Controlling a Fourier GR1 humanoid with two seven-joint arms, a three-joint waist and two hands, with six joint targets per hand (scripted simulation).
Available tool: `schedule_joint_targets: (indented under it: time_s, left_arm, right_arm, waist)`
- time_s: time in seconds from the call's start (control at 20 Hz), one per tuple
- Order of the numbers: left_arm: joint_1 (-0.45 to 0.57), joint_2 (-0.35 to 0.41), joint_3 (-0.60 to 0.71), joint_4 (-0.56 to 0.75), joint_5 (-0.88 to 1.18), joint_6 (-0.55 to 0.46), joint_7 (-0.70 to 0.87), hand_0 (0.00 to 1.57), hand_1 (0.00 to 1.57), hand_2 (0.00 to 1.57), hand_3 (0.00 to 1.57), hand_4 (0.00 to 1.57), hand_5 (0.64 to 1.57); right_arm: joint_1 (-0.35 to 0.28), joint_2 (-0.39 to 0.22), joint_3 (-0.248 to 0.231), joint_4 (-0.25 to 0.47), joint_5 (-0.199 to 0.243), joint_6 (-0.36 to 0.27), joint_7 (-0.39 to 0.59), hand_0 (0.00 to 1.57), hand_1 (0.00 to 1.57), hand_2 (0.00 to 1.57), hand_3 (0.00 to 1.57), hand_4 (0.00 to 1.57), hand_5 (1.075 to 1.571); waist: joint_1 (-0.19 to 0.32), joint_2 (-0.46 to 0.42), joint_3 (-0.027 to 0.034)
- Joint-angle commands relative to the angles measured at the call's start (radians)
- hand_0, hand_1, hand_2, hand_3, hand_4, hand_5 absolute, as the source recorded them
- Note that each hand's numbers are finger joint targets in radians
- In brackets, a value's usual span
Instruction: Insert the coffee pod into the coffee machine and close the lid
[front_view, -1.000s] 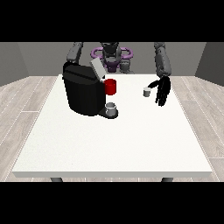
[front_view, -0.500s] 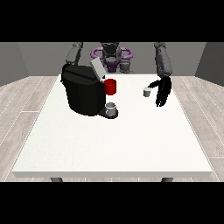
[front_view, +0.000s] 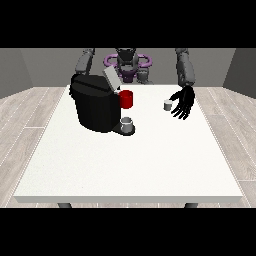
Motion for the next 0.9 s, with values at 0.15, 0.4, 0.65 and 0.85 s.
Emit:
schedule_joint_targets:
  time_s: [0.15,0.4,0.65,0.85]
  left_arm:
    - [0.006,-0.133,-0.081,-0.005,-0.053,0.008,0.024,1.26,1.26,1.25,1.10,0.00,1.571]
    - [-0.003,-0.149,-0.090,0.011,-0.086,0.011,0.044,1.32,1.32,1.32,1.15,0.06,1.571]
    - [0.008,-0.170,-0.087,0.020,-0.113,0.050,0.029,1.15,1.15,1.26,1.18,0.32,1.571]
    - [-0.003,-0.151,-0.048,0.017,-0.073,0.039,-0.071,1.53,1.53,1.51,1.41,0.71,1.571]
  right_arm:
    - [0.018,-0.003,0.008,0.057,0.016,0.006,-0.028,0.00,0.00,0.00,0.00,0.32,1.571]
    - [-0.015,-0.008,-0.025,0.096,0.000,-0.015,-0.016,0.00,0.00,0.00,0.00,0.36,1.571]
    - [0.013,-0.016,-0.038,0.133,-0.008,-0.002,-0.055,0.00,0.00,0.00,0.00,0.41,1.571]
    - [0.042,-0.042,-0.066,0.159,-0.050,0.054,-0.087,0.00,0.00,0.00,0.00,0.39,1.571]
  waist:
    - [-0.017,-0.032,-0.0135]
    - [0.010,-0.055,-0.0139]
    - [0.031,-0.086,-0.0138]
    - [0.028,-0.079,-0.0138]
